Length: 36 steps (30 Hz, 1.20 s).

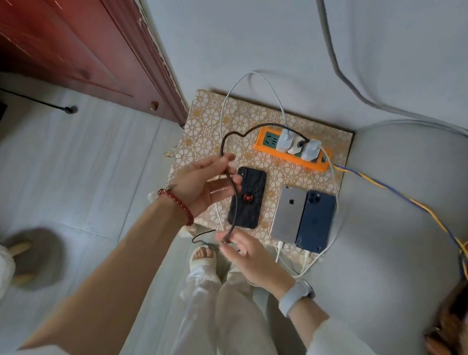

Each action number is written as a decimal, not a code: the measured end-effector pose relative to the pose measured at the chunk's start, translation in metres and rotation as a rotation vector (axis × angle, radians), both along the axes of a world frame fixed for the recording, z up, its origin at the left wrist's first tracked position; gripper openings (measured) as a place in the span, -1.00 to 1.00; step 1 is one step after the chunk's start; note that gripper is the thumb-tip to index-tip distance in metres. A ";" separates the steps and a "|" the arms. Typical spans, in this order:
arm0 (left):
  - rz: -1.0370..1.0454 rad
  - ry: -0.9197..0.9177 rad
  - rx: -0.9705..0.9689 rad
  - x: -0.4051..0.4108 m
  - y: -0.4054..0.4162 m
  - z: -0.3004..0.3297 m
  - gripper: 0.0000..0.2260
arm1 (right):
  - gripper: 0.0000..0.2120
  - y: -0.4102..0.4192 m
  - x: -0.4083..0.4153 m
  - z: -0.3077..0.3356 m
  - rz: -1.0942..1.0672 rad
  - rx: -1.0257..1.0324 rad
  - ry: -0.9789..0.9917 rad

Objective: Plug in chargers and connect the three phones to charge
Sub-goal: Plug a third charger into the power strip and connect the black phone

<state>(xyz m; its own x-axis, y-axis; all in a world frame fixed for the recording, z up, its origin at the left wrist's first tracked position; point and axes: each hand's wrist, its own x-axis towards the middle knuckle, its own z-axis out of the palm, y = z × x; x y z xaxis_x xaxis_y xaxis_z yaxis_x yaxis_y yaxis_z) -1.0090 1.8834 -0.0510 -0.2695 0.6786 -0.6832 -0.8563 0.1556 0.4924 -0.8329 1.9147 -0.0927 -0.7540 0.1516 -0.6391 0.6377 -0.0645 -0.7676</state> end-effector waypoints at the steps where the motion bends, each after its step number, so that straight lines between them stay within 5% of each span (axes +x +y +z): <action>1: 0.018 0.016 -0.006 -0.003 -0.003 -0.002 -0.81 | -0.81 -0.003 -0.002 0.001 -0.033 0.046 0.014; 4: -0.071 0.160 -0.183 0.000 -0.023 -0.018 -0.80 | -0.81 0.002 -0.010 0.014 -0.184 0.120 0.041; 8: -0.648 0.444 -0.237 0.044 -0.077 -0.038 -0.48 | -0.89 0.018 -0.025 0.036 -0.538 -0.146 0.150; 10: -0.773 0.619 -0.256 0.066 -0.094 -0.043 -0.57 | -0.88 0.022 -0.034 0.039 -0.611 -0.211 0.170; 12: -0.623 0.810 -0.359 0.072 -0.099 -0.041 -0.78 | -0.89 0.021 -0.039 0.037 -0.638 -0.284 0.164; 15: -0.333 0.671 -0.373 0.056 -0.096 -0.029 -0.83 | -0.78 0.006 -0.038 0.023 -0.586 -0.274 0.059; 21: -0.076 0.342 -0.249 0.008 -0.090 -0.012 -0.82 | -0.69 -0.047 -0.019 0.007 -0.043 -0.033 -0.068; 23: -0.044 0.304 -0.235 0.003 -0.092 -0.009 -0.82 | -0.87 -0.054 -0.018 0.008 0.019 0.021 -0.065; 28: 0.099 0.253 -0.259 -0.001 -0.102 -0.012 -0.81 | -0.72 -0.039 -0.009 0.006 0.012 0.227 -0.154; 32: -0.099 0.313 -0.298 0.021 -0.113 -0.024 -0.80 | -0.75 -0.034 -0.002 0.006 -0.166 0.023 -0.223; 36: -0.725 0.617 -0.348 0.063 -0.121 -0.048 -0.58 | -0.82 -0.025 -0.009 0.009 -0.343 -0.052 -0.172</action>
